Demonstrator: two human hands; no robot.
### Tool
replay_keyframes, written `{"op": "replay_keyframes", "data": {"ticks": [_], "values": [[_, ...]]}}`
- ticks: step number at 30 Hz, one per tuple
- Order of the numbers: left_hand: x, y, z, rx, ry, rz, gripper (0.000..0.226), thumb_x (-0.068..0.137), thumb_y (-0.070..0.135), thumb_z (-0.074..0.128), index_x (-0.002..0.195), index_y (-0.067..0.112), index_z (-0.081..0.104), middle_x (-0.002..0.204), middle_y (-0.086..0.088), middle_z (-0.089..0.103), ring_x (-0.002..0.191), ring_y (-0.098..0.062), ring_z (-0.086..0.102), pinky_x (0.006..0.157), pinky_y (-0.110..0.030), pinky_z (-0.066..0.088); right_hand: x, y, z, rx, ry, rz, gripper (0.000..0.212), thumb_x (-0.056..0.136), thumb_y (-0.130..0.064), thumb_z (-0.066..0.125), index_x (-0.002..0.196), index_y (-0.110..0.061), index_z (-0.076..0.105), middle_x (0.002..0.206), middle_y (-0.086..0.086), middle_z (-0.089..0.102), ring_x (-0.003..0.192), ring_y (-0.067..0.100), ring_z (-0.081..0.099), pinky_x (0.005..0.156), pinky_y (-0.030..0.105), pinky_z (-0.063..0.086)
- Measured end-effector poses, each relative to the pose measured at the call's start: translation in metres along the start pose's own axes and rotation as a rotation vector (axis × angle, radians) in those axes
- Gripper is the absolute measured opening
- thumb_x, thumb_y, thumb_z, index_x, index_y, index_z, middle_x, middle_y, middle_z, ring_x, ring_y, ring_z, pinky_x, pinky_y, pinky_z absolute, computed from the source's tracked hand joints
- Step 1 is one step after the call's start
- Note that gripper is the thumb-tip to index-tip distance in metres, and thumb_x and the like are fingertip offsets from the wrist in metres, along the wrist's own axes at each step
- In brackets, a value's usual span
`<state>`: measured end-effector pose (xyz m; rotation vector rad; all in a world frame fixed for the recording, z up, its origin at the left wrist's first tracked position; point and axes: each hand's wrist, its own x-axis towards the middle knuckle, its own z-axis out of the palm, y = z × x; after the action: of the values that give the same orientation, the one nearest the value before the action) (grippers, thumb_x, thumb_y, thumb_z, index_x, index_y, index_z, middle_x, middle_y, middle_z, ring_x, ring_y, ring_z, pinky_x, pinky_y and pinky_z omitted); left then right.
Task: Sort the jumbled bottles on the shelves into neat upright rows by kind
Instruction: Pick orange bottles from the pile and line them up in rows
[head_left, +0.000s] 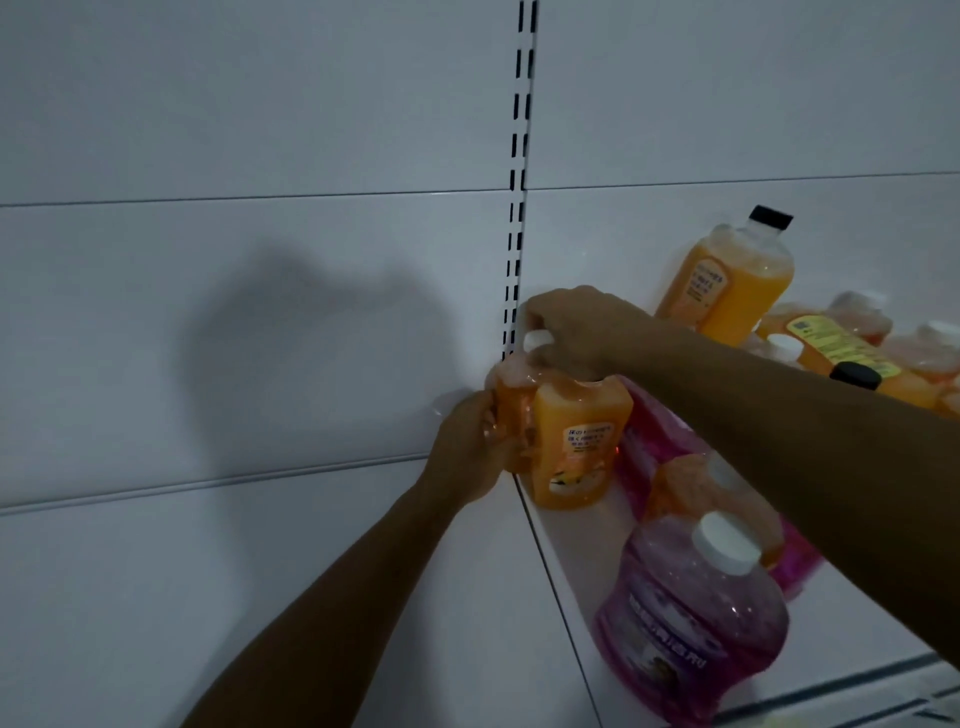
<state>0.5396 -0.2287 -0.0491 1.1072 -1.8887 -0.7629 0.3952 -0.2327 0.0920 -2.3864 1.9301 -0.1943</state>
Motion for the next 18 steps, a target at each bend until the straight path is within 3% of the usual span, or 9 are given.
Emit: {"op": "replay_keyframes", "data": {"ticks": [2,4,8,11,14,18], "values": [[-0.006,-0.006,-0.007,-0.098,-0.039,-0.011,0.025,0.089,0.011,0.067,0.109,0.004,0.055,0.095,0.012,0.060,0.088,0.014,0.059,0.071,-0.005,0.047,-0.003,-0.009,0.001,-0.016,0.015,-0.029,0.019,0.090,-0.035,0.062,0.099,-0.027,0.047,0.097,-0.004,0.050,0.089,0.019,0.050,0.070,0.032,0.039],[-0.015,-0.013,-0.017,-0.210,-0.075,-0.065,0.036,0.090,0.019,0.066,0.122,0.013,0.050,0.110,0.009,0.063,0.099,0.003,0.063,0.075,-0.016,0.053,-0.005,-0.021,0.002,0.005,0.024,-0.073,0.017,0.091,-0.035,0.061,0.096,-0.028,0.046,0.097,-0.004,0.051,0.088,0.018,0.051,0.069,0.031,0.037],[-0.041,-0.021,-0.050,-0.286,-0.018,-0.162,0.050,0.087,0.039,0.066,0.129,0.020,0.046,0.125,0.004,0.059,0.108,-0.008,0.062,0.085,-0.030,0.057,-0.003,-0.053,0.001,0.089,0.033,-0.160,0.021,0.090,-0.037,0.062,0.101,-0.023,0.052,0.104,0.001,0.058,0.091,0.019,0.056,0.079,0.035,0.048],[-0.069,-0.026,-0.082,-0.352,0.040,-0.203,0.052,0.085,0.039,0.065,0.130,0.020,0.046,0.127,0.001,0.059,0.112,-0.018,0.062,0.089,-0.044,0.056,0.002,-0.086,0.003,0.180,0.023,-0.211,0.032,0.090,-0.041,0.061,0.110,-0.018,0.056,0.109,0.003,0.059,0.097,0.021,0.057,0.086,0.039,0.050],[-0.100,-0.031,-0.116,-0.361,0.120,-0.232,0.055,0.083,0.042,0.065,0.130,0.021,0.048,0.126,-0.001,0.060,0.111,-0.020,0.064,0.086,-0.049,0.057,0.006,-0.125,0.009,0.249,-0.046,-0.258,0.038,0.087,-0.037,0.066,0.114,-0.011,0.057,0.107,0.006,0.060,0.096,0.022,0.058,0.085,0.036,0.051],[-0.146,-0.040,-0.166,-0.341,0.269,-0.268,0.051,0.085,0.036,0.064,0.132,0.020,0.050,0.123,-0.002,0.064,0.106,-0.021,0.067,0.085,-0.050,0.057,0.007,-0.186,0.023,0.282,-0.151,-0.361,0.043,0.075,-0.021,0.080,0.110,-0.005,0.060,0.105,0.011,0.063,0.096,0.027,0.061,0.089,0.044,0.053]]}}
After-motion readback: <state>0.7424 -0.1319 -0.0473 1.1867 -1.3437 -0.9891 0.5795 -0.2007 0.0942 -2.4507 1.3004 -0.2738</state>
